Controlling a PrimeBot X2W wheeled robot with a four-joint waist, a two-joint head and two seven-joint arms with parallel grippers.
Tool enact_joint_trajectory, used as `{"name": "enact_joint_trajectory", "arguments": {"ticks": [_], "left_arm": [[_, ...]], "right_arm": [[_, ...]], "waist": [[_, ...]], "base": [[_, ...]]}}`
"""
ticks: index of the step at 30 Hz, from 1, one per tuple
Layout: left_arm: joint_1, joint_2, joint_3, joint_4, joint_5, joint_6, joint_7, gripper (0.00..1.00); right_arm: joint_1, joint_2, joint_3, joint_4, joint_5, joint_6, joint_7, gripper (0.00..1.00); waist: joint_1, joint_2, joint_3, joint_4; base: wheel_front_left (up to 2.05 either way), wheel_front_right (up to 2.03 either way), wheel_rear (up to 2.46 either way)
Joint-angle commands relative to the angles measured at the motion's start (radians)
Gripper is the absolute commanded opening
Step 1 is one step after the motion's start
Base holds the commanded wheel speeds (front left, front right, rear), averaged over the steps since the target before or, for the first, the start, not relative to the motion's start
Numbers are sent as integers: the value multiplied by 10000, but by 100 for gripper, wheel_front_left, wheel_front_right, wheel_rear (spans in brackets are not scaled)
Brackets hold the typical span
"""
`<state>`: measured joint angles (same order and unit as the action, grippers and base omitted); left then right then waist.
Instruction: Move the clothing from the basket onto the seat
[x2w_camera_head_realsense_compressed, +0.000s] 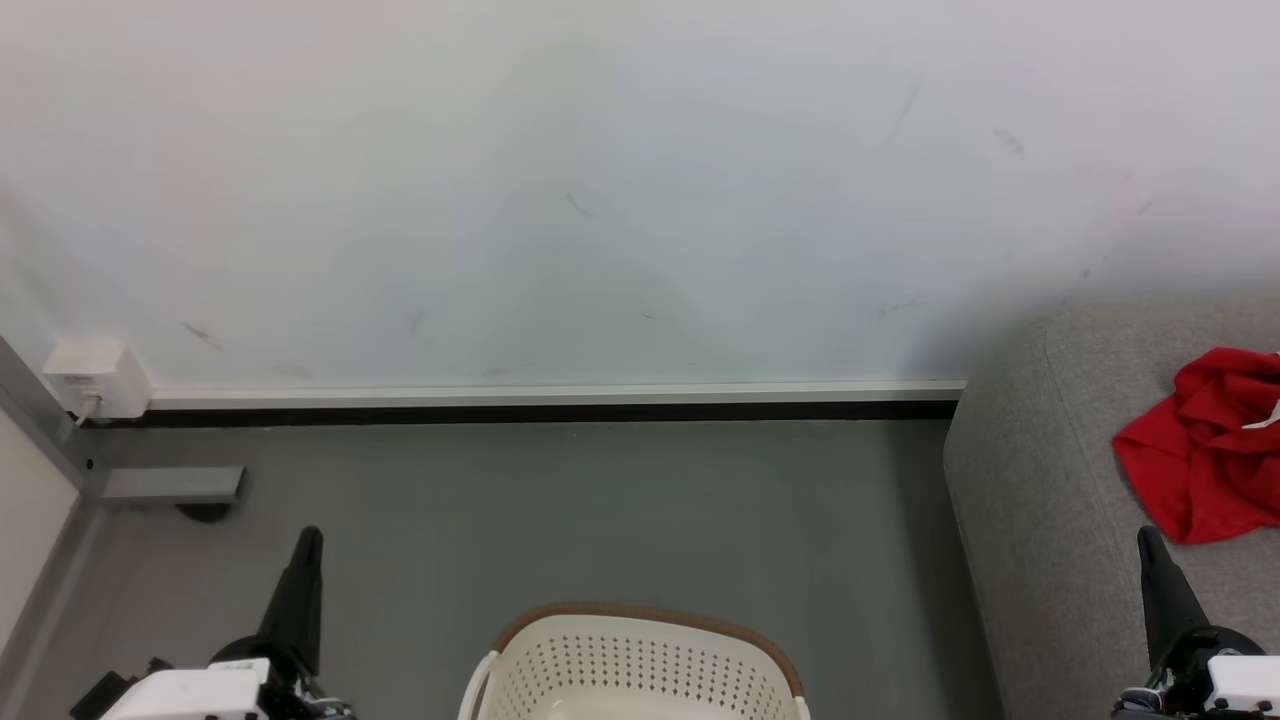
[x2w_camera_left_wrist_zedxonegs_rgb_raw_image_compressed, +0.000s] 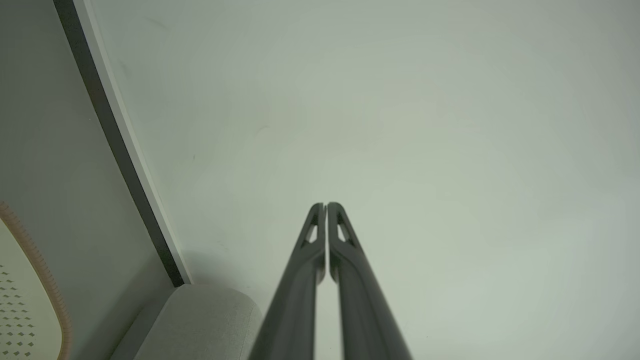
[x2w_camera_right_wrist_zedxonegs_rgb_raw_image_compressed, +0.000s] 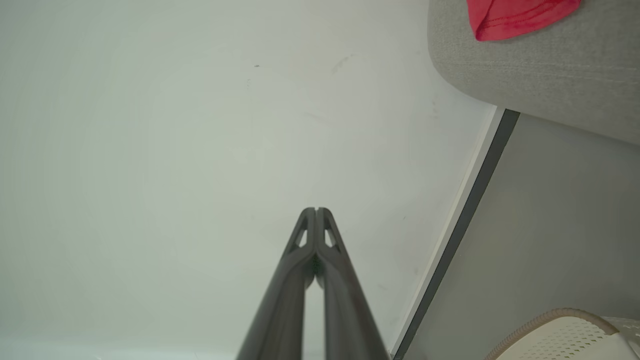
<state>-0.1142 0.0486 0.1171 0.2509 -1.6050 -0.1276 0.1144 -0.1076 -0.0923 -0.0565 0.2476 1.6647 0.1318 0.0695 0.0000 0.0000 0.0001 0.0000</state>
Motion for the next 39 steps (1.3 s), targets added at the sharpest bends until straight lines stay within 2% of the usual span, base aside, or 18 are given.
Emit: {"name": "enact_joint_trajectory", "arguments": {"ticks": [1,39], "left_arm": [[-63,16,11,-20,-115,-53,53,0],[-62,16,12,-18,-115,-53,53,0]], "right_arm": [[-98,-6,-31,10,-68,-21,16,0],[-102,49,-94,16,-131,-21,79,0]], "waist": [[0,0,0,0],[0,0,0,0]], "base": [[0,0,0],[0,0,0]]}}
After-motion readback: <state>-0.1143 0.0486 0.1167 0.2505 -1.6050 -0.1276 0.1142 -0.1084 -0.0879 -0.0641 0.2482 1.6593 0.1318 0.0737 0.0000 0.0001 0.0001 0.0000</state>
